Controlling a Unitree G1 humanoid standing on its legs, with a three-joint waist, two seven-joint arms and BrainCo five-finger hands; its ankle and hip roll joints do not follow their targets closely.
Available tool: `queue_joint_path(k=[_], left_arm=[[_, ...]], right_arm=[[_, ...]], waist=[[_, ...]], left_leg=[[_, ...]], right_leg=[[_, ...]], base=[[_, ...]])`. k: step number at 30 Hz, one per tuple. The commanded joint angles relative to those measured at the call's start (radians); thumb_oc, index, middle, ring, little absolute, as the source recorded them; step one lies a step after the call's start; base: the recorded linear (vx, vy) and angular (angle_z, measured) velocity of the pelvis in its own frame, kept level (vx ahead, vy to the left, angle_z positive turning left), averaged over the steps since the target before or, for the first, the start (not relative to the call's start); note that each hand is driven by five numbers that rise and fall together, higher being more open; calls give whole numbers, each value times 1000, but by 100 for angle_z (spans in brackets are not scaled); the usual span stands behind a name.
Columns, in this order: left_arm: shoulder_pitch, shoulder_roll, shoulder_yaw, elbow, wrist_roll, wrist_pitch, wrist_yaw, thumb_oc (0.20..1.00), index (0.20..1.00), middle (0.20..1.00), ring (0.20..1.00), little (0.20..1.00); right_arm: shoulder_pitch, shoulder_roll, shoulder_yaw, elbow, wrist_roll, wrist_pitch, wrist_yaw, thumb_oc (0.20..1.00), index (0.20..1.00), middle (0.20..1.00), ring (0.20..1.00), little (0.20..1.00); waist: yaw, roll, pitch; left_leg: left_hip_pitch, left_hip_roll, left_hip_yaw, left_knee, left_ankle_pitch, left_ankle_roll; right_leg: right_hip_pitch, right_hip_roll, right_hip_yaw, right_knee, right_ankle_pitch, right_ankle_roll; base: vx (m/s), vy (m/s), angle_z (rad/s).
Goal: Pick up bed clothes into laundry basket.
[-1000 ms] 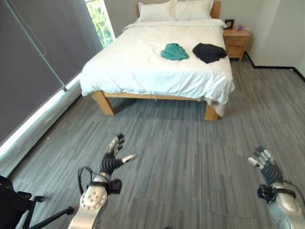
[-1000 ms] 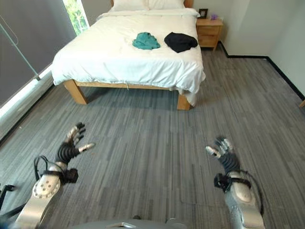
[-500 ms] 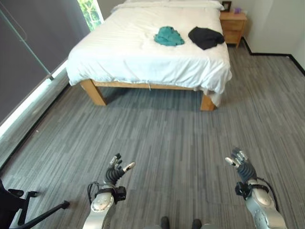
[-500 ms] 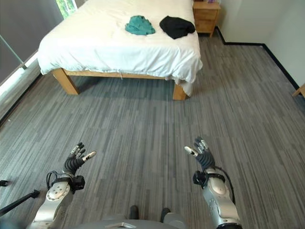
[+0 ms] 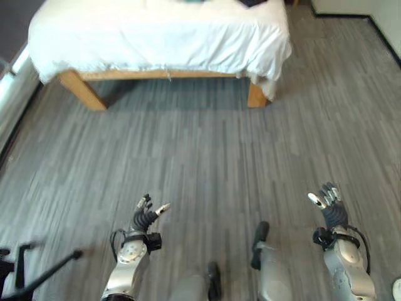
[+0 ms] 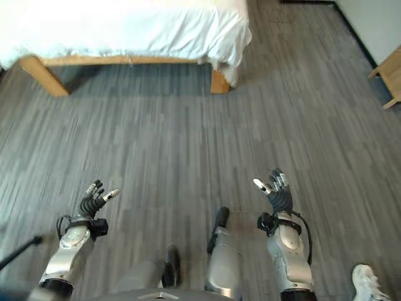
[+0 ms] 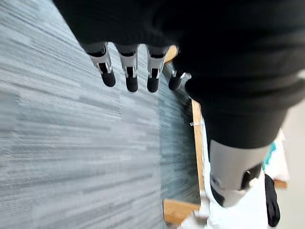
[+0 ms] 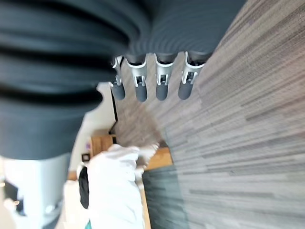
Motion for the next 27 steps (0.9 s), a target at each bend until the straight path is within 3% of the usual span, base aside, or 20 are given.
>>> queue_joint_path(k=[1,2,3,4,7,10,12,13,14,16,17,18,19,20,21,22,23,25,26,27], left_arm=[[2,65,-6,-85,21,-48,-25,1000,1000,1000,1000,1000],[-10,63,-16,-93,-21,-48,-36,1000,1000,1000,1000,1000],[-10,63,-17,-93,-21,-48,-36,1000,1000,1000,1000,1000],[-16,68,-27,-109,-38,-47,-52,1000,1000,1000,1000,1000],[-21,75,-33,-122,-26,-46,-58,1000,1000,1000,1000,1000],[-8,60,-49,-123,-55,-46,-73,1000,1000,1000,1000,1000],[20,60,-54,-122,-29,-45,-84,1000,1000,1000,1000,1000],[20,60,-54,-122,-29,-45,-84,1000,1000,1000,1000,1000],[40,59,-50,-115,-4,-38,-92,1000,1000,1000,1000,1000],[67,53,-29,-107,23,-28,-100,1000,1000,1000,1000,1000],[96,65,-6,-130,25,-29,-111,1000,1000,1000,1000,1000],[101,67,-8,-149,35,-32,-119,1000,1000,1000,1000,1000],[99,67,-13,-146,46,-32,-118,1000,1000,1000,1000,1000],[99,68,-13,-145,46,-33,-118,1000,1000,1000,1000,1000],[80,71,-27,-138,47,-22,-118,1000,1000,1000,1000,1000],[69,71,-30,-139,44,-21,-108,1000,1000,1000,1000,1000],[47,74,-36,-129,48,-23,-95,1000,1000,1000,1000,1000],[21,82,-27,-115,45,-23,-80,1000,1000,1000,1000,1000],[8,95,-16,-117,41,-28,-78,1000,1000,1000,1000,1000],[12,100,-14,-118,46,-28,-80,1000,1000,1000,1000,1000]], right_arm=[[-16,-58,24,-34,27,-53,45,1000,1000,1000,1000,1000],[-26,-85,20,-29,85,-57,43,1000,1000,1000,1000,1000],[-27,-85,20,-28,85,-57,43,1000,1000,1000,1000,1000],[-10,-109,4,-38,77,-53,52,1000,1000,1000,1000,1000],[-7,-124,-21,-31,69,-42,38,1000,1000,1000,1000,1000],[-13,-118,-39,-22,96,-53,29,1000,1000,1000,1000,1000],[-10,-125,-40,-21,56,-53,34,1000,1000,1000,1000,1000],[-10,-125,-40,-21,56,-53,34,1000,1000,1000,1000,1000],[-15,-127,-25,-10,32,-52,41,1000,1000,1000,1000,1000],[-34,-125,-8,13,-2,-33,53,1000,1000,1000,1000,1000],[-25,-108,8,-14,-23,-15,84,1000,1000,1000,1000,1000],[-9,-98,14,-26,-34,-16,98,1000,1000,1000,1000,1000],[1,-93,17,-26,-48,-18,98,1000,1000,1000,1000,1000],[2,-91,17,-27,-49,-18,98,1000,1000,1000,1000,1000],[5,-74,27,-27,-53,-8,88,1000,1000,1000,1000,1000],[-1,-57,39,-31,-34,-8,87,1000,1000,1000,1000,1000],[-7,-45,57,-19,-13,-17,92,1000,1000,1000,1000,1000],[-21,-55,71,-22,-33,-9,91,1000,1000,1000,1000,1000],[-21,-54,64,-34,-33,-6,100,1000,1000,1000,1000,1000],[-22,-57,56,-34,-44,-3,99,1000,1000,1000,1000,1000]], waist=[[-16,19,-89],[-9,3,-74],[-11,6,-75],[24,-30,-35],[53,-32,-17],[103,-31,-25],[134,-24,-44],[135,-24,-44],[162,-4,-68],[171,-8,-122],[181,-10,-149],[183,-21,-164],[180,-40,-168],[181,-47,-169],[162,-52,-160],[147,-34,-142],[123,-14,-120],[93,13,-88],[62,23,-73],[56,16,-71]], left_leg=[[161,67,-89,52,225,-67],[24,100,-57,392,381,-92],[15,104,-61,403,376,-94],[-120,89,-62,623,379,-83],[-232,102,-40,629,342,-61],[-361,119,6,426,325,-58],[-379,111,38,179,353,-51],[-378,111,39,178,354,-51],[-364,94,42,-132,426,-61],[-368,95,120,-273,474,-68],[-335,92,192,-203,490,-37],[-331,68,194,-174,485,-16],[-323,34,185,-149,435,0],[-325,27,190,-144,428,4],[-275,-41,188,-98,341,69],[-226,-57,178,-103,319,94],[-171,-66,155,-127,301,109],[-80,-62,101,-185,289,114],[-34,-41,69,-214,294,99],[-17,-40,50,-220,283,86]], right_leg=[[79,107,-12,-138,68,-57],[150,124,-7,-150,7,-121],[147,128,-10,-150,7,-123],[228,142,22,-171,-47,-165],[302,155,46,-194,-76,-166],[398,153,47,-228,-112,-147],[446,153,52,-241,-143,-126],[446,152,53,-241,-143,-126],[519,162,55,-254,-171,-95],[603,132,60,-239,-183,-57],[622,102,75,-168,-169,-35],[613,63,70,-82,-134,-21],[589,6,67,42,-80,1],[582,-5,70,54,-87,7],[516,-99,111,337,209,38],[449,-122,140,463,260,39],[360,-120,178,548,248,32],[197,-110,208,609,133,1],[133,-124,148,454,103,-27],[135,-118,135,362,93,-25]], base=[[488,-335,58],[303,-252,63],[618,-521,50],[308,-273,23],[444,-231,-14],[555,-76,-14],[502,49,-8],[693,108,-22],[703,115,-33],[1172,185,-24],[1138,241,3],[837,273,19],[421,188,30],[566,408,34],[548,460,34],[695,523,48],[465,269,45],[473,19,45],[519,-208,66],[375,-205,106]])
